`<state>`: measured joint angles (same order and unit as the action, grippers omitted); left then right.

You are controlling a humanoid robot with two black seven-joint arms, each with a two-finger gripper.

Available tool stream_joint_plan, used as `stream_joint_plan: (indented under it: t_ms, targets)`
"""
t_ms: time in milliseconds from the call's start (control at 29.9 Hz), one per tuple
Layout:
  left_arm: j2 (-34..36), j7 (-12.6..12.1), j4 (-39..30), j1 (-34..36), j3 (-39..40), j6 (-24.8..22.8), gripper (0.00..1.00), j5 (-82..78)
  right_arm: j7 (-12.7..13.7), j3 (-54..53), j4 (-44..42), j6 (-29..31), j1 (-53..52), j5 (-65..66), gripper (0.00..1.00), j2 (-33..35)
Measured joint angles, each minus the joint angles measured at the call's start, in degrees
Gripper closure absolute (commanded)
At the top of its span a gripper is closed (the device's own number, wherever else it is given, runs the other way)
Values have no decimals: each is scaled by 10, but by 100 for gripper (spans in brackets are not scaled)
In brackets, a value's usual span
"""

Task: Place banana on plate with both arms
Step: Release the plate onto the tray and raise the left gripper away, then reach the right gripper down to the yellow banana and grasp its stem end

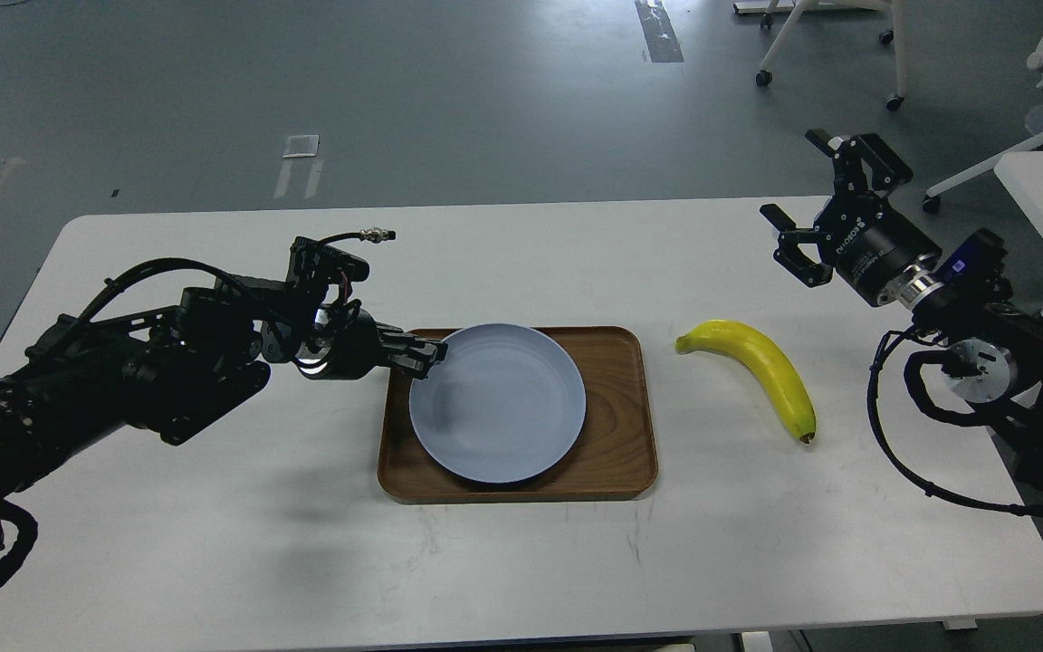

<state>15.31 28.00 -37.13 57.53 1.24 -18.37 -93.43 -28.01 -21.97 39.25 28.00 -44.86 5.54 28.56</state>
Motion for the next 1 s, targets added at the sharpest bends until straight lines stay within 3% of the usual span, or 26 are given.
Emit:
stream_joint_plan:
  t_ms: [134, 468, 802, 1003]
  targets:
    - [5, 0, -14, 7, 1, -3, 4, 12, 0, 0, 2, 0, -3, 0, 1, 5]
    - [49, 0, -56, 72, 13, -5, 3, 180, 0, 13, 10, 0, -35, 26, 1, 42]
    - [104, 0, -59, 81, 37, -10, 2, 667, 0, 194, 53, 0, -194, 325, 1, 82]
    - [143, 0, -84, 38, 110, -44, 2, 724, 0, 306, 67, 0, -262, 522, 1, 76]
